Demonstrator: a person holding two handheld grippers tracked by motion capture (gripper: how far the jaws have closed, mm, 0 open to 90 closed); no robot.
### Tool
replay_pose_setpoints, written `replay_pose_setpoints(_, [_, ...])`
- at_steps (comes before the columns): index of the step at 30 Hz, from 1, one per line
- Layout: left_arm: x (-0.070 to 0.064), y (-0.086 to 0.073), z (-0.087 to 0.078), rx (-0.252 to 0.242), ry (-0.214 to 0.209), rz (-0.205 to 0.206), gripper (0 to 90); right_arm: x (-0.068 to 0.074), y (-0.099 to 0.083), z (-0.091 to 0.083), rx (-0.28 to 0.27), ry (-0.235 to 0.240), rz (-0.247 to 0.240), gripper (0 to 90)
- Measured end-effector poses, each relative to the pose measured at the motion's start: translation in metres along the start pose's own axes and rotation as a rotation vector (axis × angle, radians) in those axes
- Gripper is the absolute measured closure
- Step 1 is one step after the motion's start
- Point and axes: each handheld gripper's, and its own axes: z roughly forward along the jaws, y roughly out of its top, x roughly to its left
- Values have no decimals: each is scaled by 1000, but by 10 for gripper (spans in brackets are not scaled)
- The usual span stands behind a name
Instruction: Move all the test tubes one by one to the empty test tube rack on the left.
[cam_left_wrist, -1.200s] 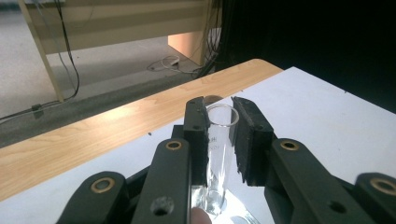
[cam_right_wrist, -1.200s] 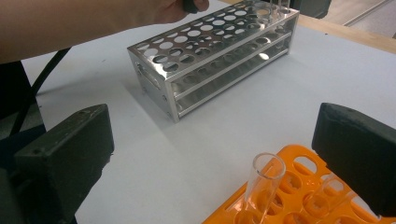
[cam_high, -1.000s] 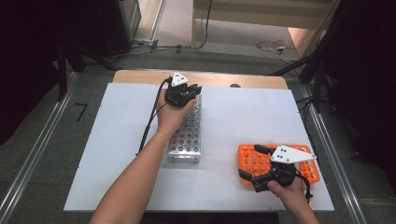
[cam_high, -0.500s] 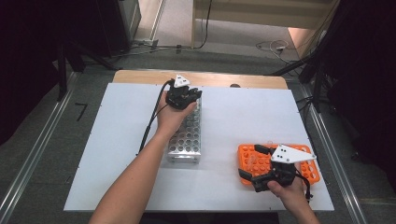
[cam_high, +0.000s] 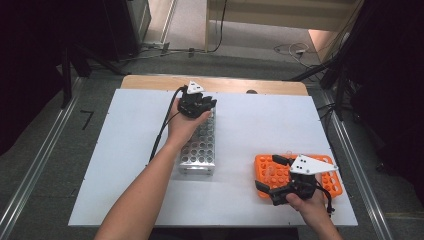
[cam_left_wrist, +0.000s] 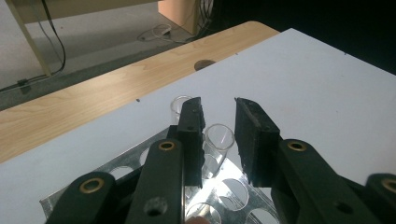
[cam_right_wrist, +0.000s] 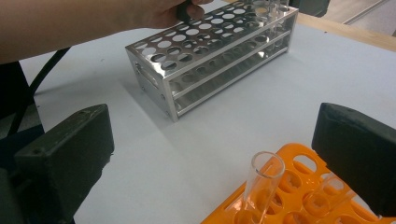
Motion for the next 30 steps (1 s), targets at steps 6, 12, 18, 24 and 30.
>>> replay_pose_setpoints(6, [-1, 0, -8, -27, -32, -23, 643, -1, 0, -1, -6, 4, -5, 0])
replay_pose_setpoints(12, [-5, 2, -25, -58, -57, -43, 445, -2, 1, -3, -10, -1, 3, 0])
replay_pose_setpoints(18, [-16, -1, -42, -58, -83, -29, 218, -4, 1, -5, -11, -9, 4, 0])
replay_pose_setpoints(24, [-25, -4, -61, -61, -101, -38, 31, -6, 1, -6, -15, -15, 6, 0])
replay_pose_setpoints(30, [-34, -13, -84, -96, -134, -33, 0, -7, 1, -8, -18, -20, 8, 0])
